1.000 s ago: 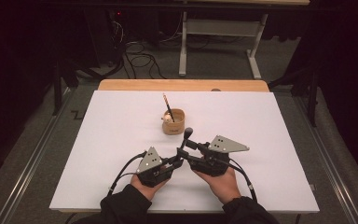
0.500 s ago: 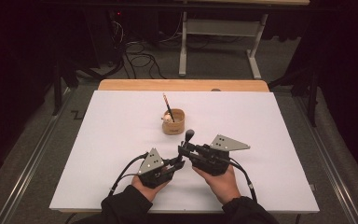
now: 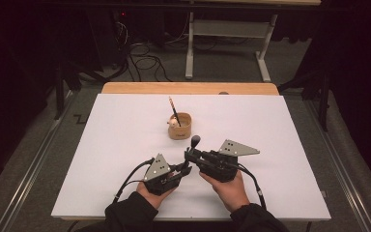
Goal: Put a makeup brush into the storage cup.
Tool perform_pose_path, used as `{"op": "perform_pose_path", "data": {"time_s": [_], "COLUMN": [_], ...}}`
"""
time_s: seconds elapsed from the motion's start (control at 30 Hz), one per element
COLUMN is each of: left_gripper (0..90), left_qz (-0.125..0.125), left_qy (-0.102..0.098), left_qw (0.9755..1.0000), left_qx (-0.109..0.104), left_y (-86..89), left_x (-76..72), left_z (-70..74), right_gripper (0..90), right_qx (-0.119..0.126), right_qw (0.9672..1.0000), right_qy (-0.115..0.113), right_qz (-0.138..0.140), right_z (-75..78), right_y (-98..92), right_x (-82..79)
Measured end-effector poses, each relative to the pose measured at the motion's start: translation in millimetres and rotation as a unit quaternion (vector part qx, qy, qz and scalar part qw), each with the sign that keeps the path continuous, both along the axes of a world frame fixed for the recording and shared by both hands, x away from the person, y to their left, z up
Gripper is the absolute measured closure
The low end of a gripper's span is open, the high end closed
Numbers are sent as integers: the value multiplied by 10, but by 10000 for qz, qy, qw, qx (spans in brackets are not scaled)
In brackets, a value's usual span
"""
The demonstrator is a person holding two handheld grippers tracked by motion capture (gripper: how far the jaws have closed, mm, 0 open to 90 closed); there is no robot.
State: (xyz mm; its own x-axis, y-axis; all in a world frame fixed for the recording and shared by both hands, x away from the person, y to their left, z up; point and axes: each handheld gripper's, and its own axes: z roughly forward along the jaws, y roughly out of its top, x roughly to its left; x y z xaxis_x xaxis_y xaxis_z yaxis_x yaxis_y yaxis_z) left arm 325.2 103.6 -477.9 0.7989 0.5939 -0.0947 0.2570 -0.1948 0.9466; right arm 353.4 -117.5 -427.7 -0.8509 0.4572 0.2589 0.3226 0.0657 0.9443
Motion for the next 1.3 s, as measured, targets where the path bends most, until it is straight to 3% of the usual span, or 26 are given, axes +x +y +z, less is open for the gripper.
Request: {"op": "perform_pose_path", "data": {"time_s": [0.3,0.53,0.97,1.3], "left_gripper": [610,596,692,787], "left_qz": [13,43,-20,-27], "left_qy": [-69,-94,-144,-182], "left_qw": [10000,9999,9999,9998], "left_qx": [15,13,-4,1], "left_y": [22,36,47,46], "left_x": [6,6,-5,-15], "left_z": [47,66,74,75], "right_gripper": [789,789,789,788], "right_qx": [-158,-693,-1103,-1139], "right_qw": [9997,9965,9923,9919], "right_qy": [-138,-397,-549,-550], "right_qz": [-88,-235,-120,-89], "right_z": [9,-3,-40,-51], "right_y": [-11,35,126,147], "right_x": [-8,-44,-89,-103]}}
